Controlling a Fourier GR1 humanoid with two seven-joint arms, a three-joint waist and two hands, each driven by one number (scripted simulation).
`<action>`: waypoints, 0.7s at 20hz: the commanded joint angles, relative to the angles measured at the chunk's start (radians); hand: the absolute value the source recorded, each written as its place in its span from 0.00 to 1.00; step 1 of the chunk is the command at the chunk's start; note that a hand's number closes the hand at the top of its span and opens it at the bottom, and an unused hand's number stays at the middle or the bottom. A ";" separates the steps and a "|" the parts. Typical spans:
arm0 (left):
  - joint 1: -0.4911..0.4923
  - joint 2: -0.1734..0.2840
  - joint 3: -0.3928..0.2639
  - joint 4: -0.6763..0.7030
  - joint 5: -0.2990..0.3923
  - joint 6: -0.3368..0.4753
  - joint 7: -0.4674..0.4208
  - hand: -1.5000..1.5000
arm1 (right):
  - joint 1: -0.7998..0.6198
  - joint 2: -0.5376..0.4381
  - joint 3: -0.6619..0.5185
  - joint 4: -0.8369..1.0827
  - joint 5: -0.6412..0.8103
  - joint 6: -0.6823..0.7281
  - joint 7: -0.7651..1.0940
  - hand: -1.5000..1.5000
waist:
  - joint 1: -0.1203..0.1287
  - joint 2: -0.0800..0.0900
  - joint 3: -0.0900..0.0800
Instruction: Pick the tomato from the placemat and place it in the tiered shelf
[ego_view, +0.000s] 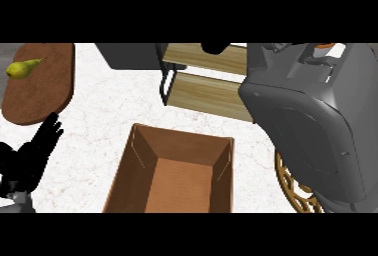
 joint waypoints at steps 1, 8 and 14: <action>-0.010 0.024 0.023 0.001 0.027 -0.029 0.030 0.50 | 0.060 -0.022 -0.051 0.000 -0.005 -0.011 -0.005 1.00 | -0.004 0.000 0.001; 0.026 -0.005 -0.004 -0.060 -0.010 -0.003 0.029 0.50 | 0.081 -0.006 -0.107 0.181 0.039 -0.156 -0.083 1.00 | 0.002 0.001 0.001; 0.001 0.007 0.023 -0.006 0.019 -0.037 0.002 0.50 | 0.091 -0.031 -0.178 0.310 0.077 -0.303 -0.101 0.00 | 0.004 0.003 0.000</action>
